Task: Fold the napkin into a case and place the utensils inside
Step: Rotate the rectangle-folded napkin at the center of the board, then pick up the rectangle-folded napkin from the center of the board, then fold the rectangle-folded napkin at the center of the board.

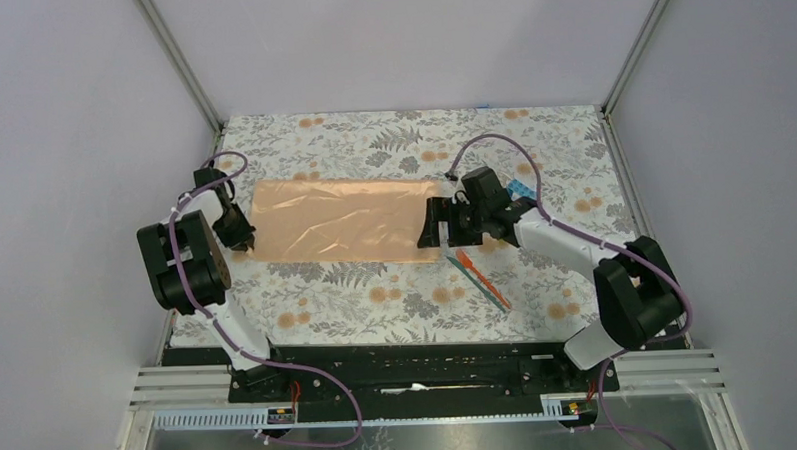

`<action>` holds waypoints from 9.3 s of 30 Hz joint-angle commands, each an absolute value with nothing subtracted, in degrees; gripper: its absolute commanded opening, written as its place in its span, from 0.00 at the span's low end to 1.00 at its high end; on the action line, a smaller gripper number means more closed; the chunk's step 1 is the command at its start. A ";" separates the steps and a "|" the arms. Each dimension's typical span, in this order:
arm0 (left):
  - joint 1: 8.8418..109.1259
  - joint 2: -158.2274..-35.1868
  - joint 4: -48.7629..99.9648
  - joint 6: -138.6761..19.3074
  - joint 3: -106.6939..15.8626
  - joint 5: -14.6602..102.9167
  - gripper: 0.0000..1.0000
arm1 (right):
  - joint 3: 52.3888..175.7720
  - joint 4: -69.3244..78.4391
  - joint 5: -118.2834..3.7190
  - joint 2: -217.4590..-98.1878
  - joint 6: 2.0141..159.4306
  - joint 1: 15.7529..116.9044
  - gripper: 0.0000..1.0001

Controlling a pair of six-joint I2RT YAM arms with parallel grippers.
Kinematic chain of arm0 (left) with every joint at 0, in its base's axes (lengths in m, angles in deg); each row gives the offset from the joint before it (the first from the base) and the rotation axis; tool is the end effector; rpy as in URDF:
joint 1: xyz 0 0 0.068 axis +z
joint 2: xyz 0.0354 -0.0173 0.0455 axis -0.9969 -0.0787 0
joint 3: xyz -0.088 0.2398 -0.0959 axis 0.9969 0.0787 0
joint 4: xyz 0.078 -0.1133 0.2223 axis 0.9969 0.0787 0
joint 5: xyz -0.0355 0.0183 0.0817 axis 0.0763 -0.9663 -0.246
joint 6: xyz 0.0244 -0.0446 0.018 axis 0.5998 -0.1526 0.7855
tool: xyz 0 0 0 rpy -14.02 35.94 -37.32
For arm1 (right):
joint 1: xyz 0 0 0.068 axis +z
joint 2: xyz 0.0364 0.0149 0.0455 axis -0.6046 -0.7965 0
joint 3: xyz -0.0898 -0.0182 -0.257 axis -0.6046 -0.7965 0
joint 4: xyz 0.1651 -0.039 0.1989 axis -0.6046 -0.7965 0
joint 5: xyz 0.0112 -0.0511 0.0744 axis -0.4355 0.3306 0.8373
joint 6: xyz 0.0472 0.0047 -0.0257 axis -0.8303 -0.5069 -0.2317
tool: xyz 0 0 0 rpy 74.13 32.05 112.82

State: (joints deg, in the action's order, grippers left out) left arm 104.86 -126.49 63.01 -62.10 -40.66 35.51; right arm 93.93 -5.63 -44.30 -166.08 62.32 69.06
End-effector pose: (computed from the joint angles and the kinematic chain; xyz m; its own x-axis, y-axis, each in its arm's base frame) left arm 0.3315 0.1167 0.1608 -0.7951 -0.5360 -0.2839 -0.5418 0.8380 -0.0646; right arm 0.2738 0.1849 0.2155 -0.8410 -0.0531 -0.5384 -0.3852 0.7575 0.5271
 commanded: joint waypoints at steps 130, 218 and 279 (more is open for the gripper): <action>105.67 -103.83 61.15 -87.87 -11.72 51.60 0.00 | 147.62 -28.56 -69.03 -207.54 87.27 65.75 0.00; 99.73 -104.86 61.75 -88.86 -14.51 37.37 0.25 | 170.99 -14.80 -40.87 -221.54 62.62 94.99 0.00; 105.79 -83.36 73.75 -84.94 -22.67 38.43 0.25 | 171.78 -18.21 -30.03 -211.96 50.77 96.48 0.78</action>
State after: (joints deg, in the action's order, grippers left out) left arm 105.54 -84.02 74.77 -87.63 -20.91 35.66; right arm 172.86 -16.39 -33.96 -222.34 45.78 96.95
